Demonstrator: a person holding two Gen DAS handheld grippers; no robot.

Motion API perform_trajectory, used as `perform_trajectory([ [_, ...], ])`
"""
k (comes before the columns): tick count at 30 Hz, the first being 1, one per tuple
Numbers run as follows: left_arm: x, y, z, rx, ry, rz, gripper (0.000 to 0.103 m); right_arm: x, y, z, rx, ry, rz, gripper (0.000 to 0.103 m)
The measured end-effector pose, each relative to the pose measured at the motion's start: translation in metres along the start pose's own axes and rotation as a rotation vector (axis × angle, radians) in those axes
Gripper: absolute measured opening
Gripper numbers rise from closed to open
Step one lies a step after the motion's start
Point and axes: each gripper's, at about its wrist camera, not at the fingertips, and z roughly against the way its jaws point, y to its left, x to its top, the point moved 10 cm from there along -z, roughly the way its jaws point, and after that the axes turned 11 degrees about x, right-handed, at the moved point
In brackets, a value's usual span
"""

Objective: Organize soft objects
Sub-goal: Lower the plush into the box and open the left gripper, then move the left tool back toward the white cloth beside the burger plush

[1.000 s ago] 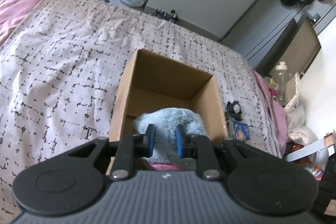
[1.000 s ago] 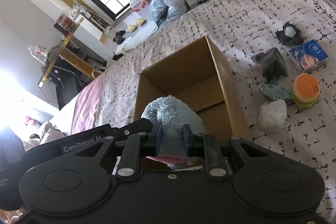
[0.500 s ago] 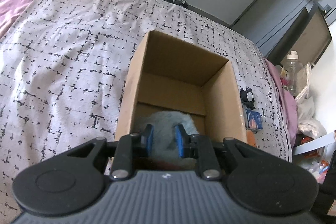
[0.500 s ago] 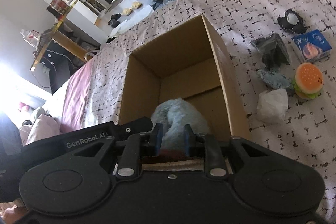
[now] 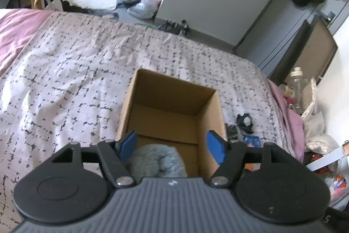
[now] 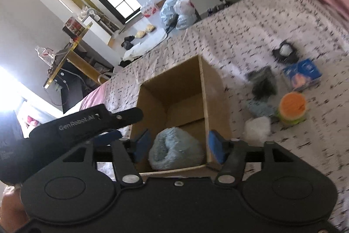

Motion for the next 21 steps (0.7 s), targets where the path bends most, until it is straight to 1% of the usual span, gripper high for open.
perform_trajectory([
  [2, -0.003, -0.003, 0.007, -0.015, -0.028, -0.005, 0.071, 0.003, -0.003, 0.011, -0.006, -0.023, 0.02, 0.071],
  [4, -0.007, -0.002, 0.014, -0.003, -0.068, -0.016, 0.071, 0.004, -0.006, 0.022, -0.005, -0.049, 0.037, 0.085],
  [6, -0.012, -0.002, 0.019, 0.012, -0.098, -0.025, 0.071, 0.006, -0.009, 0.032, -0.008, -0.073, 0.059, 0.088],
  [9, -0.014, -0.004, 0.028, 0.039, -0.146, -0.041, 0.071, 0.006, -0.013, 0.041, -0.014, -0.084, 0.091, 0.093],
  [11, -0.015, -0.007, 0.033, 0.05, -0.169, -0.058, 0.071, 0.005, -0.016, 0.045, -0.013, -0.093, 0.104, 0.095],
  [15, -0.017, -0.02, 0.04, 0.06, -0.188, -0.115, 0.071, 0.002, -0.021, 0.053, 0.003, -0.098, 0.107, 0.098],
  [19, -0.023, -0.035, 0.043, 0.045, -0.188, -0.16, 0.071, -0.002, -0.028, 0.061, 0.004, -0.097, 0.13, 0.098],
  [21, -0.026, -0.042, 0.042, 0.056, -0.194, -0.184, 0.071, -0.002, -0.035, 0.065, 0.001, -0.099, 0.13, 0.098],
])
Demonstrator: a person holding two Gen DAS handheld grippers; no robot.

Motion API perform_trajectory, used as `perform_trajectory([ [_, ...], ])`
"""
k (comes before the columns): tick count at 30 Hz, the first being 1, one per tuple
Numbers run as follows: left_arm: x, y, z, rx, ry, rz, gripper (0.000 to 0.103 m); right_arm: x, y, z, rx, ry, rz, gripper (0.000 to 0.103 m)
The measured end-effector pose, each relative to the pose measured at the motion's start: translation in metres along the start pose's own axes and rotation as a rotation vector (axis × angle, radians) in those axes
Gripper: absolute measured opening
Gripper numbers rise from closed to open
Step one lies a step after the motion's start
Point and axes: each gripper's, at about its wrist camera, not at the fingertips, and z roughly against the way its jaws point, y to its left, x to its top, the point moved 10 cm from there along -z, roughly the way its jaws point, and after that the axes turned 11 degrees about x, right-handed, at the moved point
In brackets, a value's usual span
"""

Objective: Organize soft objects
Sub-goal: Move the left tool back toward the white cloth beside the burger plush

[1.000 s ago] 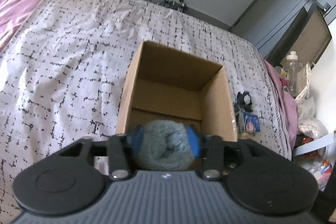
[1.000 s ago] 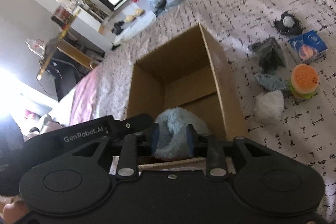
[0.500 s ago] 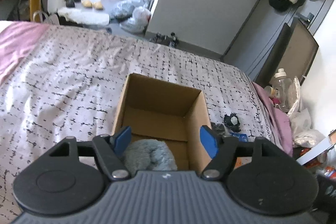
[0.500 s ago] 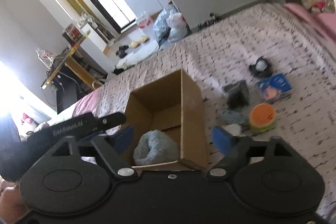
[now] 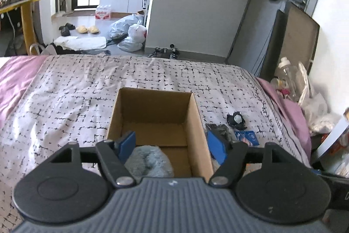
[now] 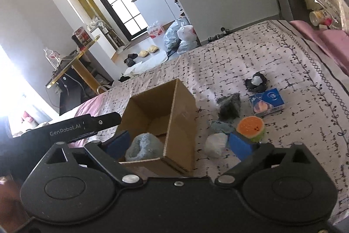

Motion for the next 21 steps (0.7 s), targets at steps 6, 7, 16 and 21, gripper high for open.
perform_trajectory([
  [6, -0.01, -0.022, -0.007, -0.019, 0.049, -0.029, 0.086, -0.002, -0.027, 0.011, -0.019, 0.002, -0.013, 0.098],
  [7, -0.012, -0.025, -0.009, -0.009, 0.061, -0.035, 0.088, -0.002, -0.031, 0.012, -0.022, 0.004, -0.018, 0.098],
  [16, -0.018, -0.052, -0.022, -0.002, 0.1, -0.071, 0.092, -0.001, -0.067, 0.015, -0.026, 0.014, -0.083, 0.093],
  [21, -0.02, -0.077, -0.026, 0.028, 0.089, -0.189, 0.091, -0.003, -0.088, 0.014, -0.008, 0.013, -0.147, 0.086],
])
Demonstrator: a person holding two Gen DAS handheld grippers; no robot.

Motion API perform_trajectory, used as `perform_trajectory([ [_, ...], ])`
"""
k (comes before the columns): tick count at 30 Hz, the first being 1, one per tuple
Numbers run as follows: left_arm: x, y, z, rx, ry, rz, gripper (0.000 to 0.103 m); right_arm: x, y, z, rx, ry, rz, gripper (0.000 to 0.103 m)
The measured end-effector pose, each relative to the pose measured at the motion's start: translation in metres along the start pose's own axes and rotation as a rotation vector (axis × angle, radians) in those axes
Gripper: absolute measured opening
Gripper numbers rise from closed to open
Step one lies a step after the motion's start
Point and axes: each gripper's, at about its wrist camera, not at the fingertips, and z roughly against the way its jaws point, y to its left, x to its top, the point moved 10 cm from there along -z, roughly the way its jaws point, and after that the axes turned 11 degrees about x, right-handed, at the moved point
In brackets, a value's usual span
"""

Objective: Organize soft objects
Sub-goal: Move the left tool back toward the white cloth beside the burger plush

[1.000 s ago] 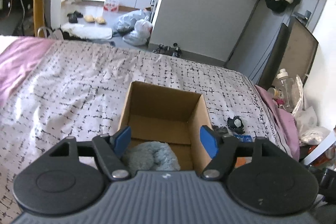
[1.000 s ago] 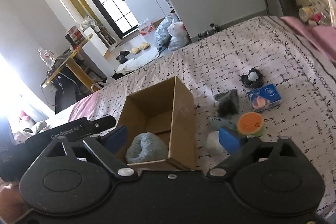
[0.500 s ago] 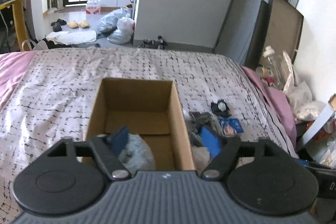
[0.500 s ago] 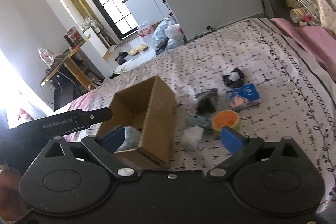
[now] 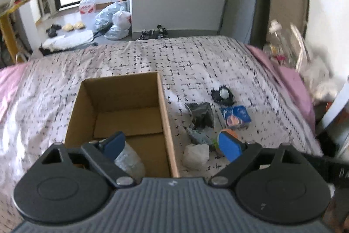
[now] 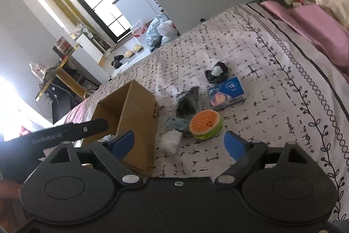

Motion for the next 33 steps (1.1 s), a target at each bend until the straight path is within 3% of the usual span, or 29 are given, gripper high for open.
perform_trajectory([
  [5, -0.006, -0.029, -0.001, -0.017, -0.017, -0.074, 0.089, 0.004, -0.017, -0.001, 0.031, -0.01, -0.07, 0.084],
  [7, -0.009, -0.04, -0.002, -0.021, -0.025, -0.096, 0.088, 0.005, -0.026, -0.002, 0.044, -0.015, -0.113, 0.078],
  [11, -0.014, -0.061, -0.009, -0.02, -0.03, -0.139, 0.075, 0.006, -0.046, -0.006, 0.045, -0.025, -0.181, 0.076],
  [15, -0.023, -0.072, -0.021, -0.022, 0.023, -0.108, 0.061, 0.004, -0.053, -0.015, 0.072, -0.015, -0.207, 0.074],
  [19, -0.032, -0.085, -0.033, -0.027, 0.059, -0.093, 0.057, 0.003, -0.061, -0.025, 0.083, 0.0, -0.227, 0.069],
  [26, -0.04, -0.09, -0.055, 0.032, 0.058, -0.105, 0.05, 0.001, -0.08, -0.043, 0.106, 0.022, -0.293, 0.062],
  [33, -0.042, -0.093, -0.073, 0.093, 0.053, -0.124, 0.048, -0.002, -0.085, -0.064, 0.111, 0.06, -0.274, 0.06],
])
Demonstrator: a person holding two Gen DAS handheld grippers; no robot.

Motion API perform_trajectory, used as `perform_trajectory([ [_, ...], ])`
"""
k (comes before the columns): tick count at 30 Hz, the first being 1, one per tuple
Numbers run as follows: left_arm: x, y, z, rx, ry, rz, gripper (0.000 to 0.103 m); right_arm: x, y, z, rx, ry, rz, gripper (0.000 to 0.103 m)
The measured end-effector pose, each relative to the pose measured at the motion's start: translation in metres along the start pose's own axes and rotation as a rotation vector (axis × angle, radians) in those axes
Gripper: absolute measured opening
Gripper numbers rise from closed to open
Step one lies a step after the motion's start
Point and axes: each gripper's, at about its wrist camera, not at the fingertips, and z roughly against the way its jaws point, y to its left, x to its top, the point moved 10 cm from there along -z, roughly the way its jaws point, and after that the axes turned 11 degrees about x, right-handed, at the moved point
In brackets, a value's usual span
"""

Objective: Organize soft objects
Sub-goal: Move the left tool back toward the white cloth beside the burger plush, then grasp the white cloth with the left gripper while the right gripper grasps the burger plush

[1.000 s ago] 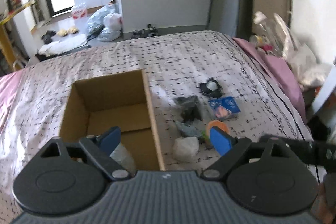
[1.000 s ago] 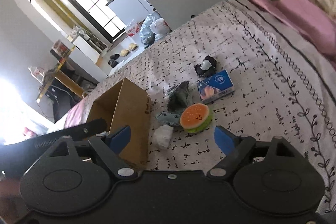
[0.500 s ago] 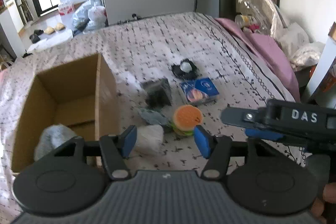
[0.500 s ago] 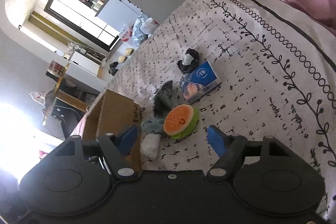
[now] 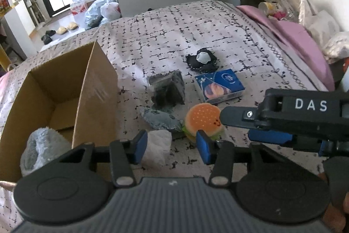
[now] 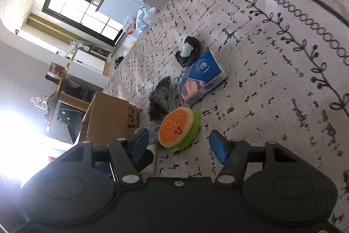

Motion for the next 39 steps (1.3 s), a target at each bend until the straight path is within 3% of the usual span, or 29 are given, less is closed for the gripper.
perform_trajectory([
  [10, 0.005, 0.0, -0.021, 0.084, 0.02, 0.004, 0.048, 0.004, -0.011, -0.018, -0.004, 0.029, 0.025, 0.058],
  [21, -0.009, -0.006, -0.021, 0.109, 0.022, -0.047, 0.048, 0.004, -0.009, -0.031, -0.006, 0.049, 0.069, 0.058],
  [23, -0.01, -0.006, -0.022, 0.11, 0.02, -0.054, 0.048, 0.003, -0.009, -0.033, -0.013, 0.056, 0.085, 0.051],
  [24, -0.01, -0.006, -0.023, 0.102, 0.02, -0.047, 0.045, 0.002, -0.01, -0.034, -0.016, 0.062, 0.085, 0.04],
  [25, -0.01, -0.004, -0.023, 0.097, 0.023, -0.034, 0.042, 0.002, -0.012, -0.035, -0.017, 0.067, 0.076, 0.032],
  [26, -0.01, -0.002, -0.024, 0.105, 0.029, -0.024, 0.031, 0.001, -0.014, -0.034, -0.013, 0.069, 0.061, 0.03],
  [27, -0.01, 0.001, -0.025, 0.112, 0.032, -0.016, 0.029, 0.001, -0.015, -0.033, -0.009, 0.066, 0.054, 0.026],
  [32, -0.004, 0.004, -0.019, 0.049, 0.023, 0.018, 0.017, 0.002, -0.012, -0.023, -0.011, 0.049, 0.06, 0.021],
  [39, 0.004, 0.002, -0.001, -0.071, 0.003, 0.065, 0.016, 0.009, -0.006, -0.002, -0.013, -0.009, 0.046, 0.019],
])
